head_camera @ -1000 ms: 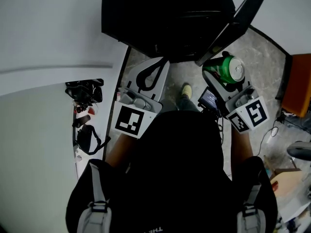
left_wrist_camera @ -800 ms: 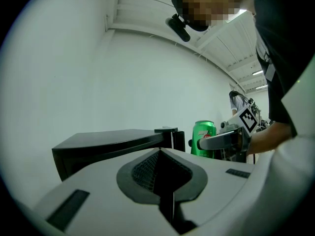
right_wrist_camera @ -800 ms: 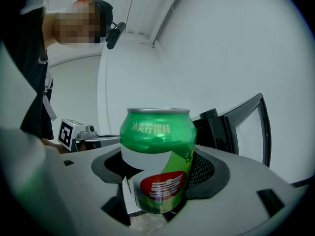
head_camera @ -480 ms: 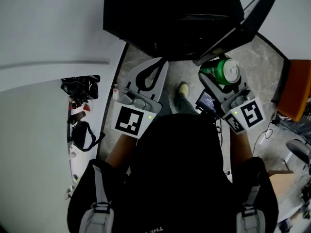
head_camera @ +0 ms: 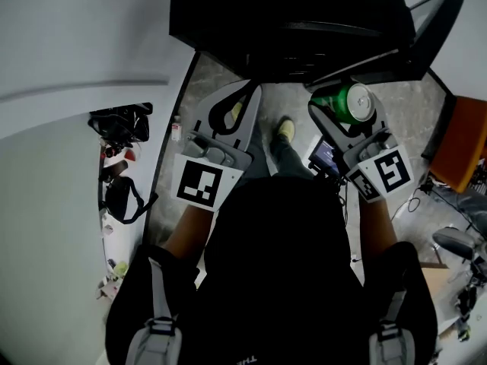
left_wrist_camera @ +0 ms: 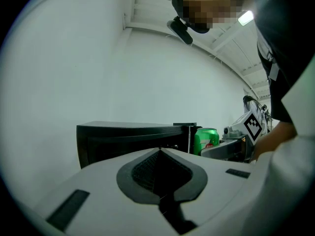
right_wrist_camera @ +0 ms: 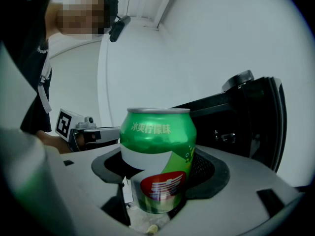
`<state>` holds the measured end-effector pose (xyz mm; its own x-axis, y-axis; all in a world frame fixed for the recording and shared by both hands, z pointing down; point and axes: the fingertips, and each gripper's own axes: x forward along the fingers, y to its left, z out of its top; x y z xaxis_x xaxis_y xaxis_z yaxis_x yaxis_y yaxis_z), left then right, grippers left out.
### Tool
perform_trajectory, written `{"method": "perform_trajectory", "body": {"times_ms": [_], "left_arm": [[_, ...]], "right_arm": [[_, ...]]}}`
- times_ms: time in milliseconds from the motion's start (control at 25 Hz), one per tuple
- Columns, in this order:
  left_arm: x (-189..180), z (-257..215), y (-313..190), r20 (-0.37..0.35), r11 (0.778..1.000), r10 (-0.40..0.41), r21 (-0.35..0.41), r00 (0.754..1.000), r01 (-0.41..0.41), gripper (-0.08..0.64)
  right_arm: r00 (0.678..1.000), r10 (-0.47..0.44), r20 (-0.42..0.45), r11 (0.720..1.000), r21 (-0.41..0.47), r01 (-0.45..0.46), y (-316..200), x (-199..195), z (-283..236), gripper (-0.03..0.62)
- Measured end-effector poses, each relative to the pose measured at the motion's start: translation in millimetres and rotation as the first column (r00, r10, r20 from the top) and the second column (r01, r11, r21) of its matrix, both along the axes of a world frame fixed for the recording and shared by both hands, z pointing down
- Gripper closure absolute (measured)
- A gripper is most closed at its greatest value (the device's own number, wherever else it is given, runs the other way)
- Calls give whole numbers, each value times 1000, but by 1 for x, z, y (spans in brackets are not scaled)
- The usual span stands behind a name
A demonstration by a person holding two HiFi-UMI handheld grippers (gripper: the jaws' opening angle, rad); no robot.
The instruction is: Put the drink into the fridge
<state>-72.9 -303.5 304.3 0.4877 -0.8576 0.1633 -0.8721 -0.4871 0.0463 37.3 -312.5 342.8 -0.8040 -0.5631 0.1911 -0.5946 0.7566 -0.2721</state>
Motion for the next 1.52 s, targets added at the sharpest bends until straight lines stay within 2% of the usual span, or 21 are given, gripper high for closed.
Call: {"method": "perform_trajectory", "body": {"times_ms": [240,360,720,880,1320,1520], "left_arm": [[-19,23,-12,-11,999,-29,-19,1000,29,549],[-21,37,-16,12,999,-33,-24,999,33,549],[-20,97,-52,42,991,-126,-46,991,128,549],[-8,120,-72,26,990,-131,-54,991,133,549],[-12,169,-99,31,984,-168,-53,985,169,549],[-13,184,-101,50,979,-185,-80,982,188,549]], "right_arm": [[999,-38,-38,999,-3,37,-15,-22,25,252],[997,-41,-62,999,-2,41,-19,-28,36,252],[996,15,-88,1000,8,-14,-41,-42,75,252],[991,30,-128,999,20,-27,-53,-43,97,252],[976,76,-203,997,15,-74,-82,-49,161,252],[969,116,-218,993,61,-105,-103,-53,172,252]]}}
